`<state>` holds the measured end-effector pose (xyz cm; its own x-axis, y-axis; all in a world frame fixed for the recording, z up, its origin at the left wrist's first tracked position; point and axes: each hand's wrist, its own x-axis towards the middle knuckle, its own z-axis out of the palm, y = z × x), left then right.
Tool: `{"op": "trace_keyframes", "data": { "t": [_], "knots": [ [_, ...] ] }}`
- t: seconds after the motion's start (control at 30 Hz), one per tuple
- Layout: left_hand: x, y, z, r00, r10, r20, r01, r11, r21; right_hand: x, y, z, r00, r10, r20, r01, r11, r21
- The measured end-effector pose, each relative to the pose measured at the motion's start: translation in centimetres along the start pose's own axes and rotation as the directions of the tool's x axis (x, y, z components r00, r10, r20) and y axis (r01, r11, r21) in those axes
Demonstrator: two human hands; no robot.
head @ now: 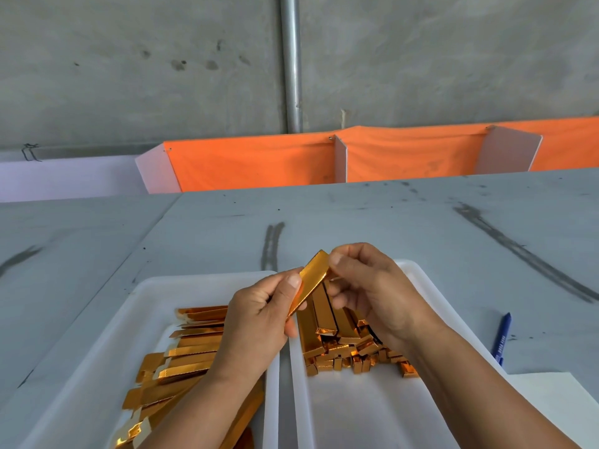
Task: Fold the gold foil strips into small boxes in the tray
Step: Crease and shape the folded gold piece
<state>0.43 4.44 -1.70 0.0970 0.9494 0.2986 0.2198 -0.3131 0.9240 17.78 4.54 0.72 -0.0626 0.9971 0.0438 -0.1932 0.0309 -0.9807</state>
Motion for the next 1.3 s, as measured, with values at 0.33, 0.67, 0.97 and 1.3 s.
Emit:
{"op": "trace_keyframes", "data": {
  "t": [0.33, 0.67, 0.97, 1.3],
  "knots": [
    [0.2, 0.3, -0.2, 0.999, 0.008, 0.032, -0.008, 1.000, 0.007, 0.6, -0.5, -1.1, 0.950, -0.085, -0.299, 0.047, 0.990, -0.134],
    [1.3, -0.9, -5.6, 0.884, -0.449, 0.131, 0.232, 0.664, 0.711, 1.5, 1.2, -2.4, 0.931, -0.157, -0.330, -0.129, 0.703, -0.699],
    [1.0, -0.9, -5.6, 0.707, -0.690, 0.155, 0.135, 0.347, 0.928, 1.6, 1.4, -2.3, 0.920, -0.243, -0.308, -0.060, 0.689, -0.722],
    [1.9, -0.8, -5.8, 0.959, -0.268, -0.091, 0.261, 0.715, 0.649, 0.9, 1.4, -1.3, 0.905, -0.327, -0.272, 0.078, 0.757, -0.648]
  ]
}}
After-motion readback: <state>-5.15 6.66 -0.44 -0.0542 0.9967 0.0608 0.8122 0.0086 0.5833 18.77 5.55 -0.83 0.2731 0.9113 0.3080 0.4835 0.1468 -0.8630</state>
